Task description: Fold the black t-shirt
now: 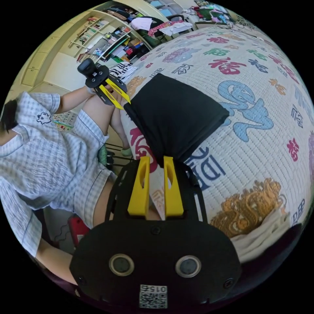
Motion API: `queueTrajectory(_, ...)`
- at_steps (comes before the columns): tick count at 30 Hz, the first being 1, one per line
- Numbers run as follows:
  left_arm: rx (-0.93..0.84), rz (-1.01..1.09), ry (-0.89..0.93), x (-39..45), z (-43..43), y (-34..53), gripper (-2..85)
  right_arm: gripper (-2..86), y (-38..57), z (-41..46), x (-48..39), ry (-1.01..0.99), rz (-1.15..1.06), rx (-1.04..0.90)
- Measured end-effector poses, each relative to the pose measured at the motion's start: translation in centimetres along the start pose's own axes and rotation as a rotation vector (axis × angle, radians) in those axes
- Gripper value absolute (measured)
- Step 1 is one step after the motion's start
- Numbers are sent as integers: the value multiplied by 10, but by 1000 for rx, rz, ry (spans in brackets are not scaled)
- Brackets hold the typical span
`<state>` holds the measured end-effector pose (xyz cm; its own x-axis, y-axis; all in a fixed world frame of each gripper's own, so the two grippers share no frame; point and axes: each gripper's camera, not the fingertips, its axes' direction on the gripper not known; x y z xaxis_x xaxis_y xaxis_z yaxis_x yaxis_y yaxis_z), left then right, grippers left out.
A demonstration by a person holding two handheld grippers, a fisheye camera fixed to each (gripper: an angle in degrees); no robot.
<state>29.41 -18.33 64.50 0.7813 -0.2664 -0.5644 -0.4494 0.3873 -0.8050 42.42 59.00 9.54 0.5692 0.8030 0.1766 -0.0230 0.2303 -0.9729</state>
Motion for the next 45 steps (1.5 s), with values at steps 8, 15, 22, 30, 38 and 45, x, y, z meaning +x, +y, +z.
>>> queueTrajectory(8,173,-299,93,-22,14,-16,45,22,-16,0,-27,117,33,129)
queueTrajectory(15,239,-531,233,-55,65,18,2,-4,-18,45,17,15,216,108)
queueTrajectory(22,388,-655,295,-79,45,30,28,9,-3,21,33,-16,310,201)
queueTrajectory(30,487,-914,514,-167,85,24,115,100,-3,-12,119,-163,538,371)
queueTrajectory(38,548,-1001,607,-198,118,45,9,9,10,2,168,-315,624,450)
queueTrajectory(45,545,-936,547,-201,112,36,43,27,23,-3,181,-332,583,464)
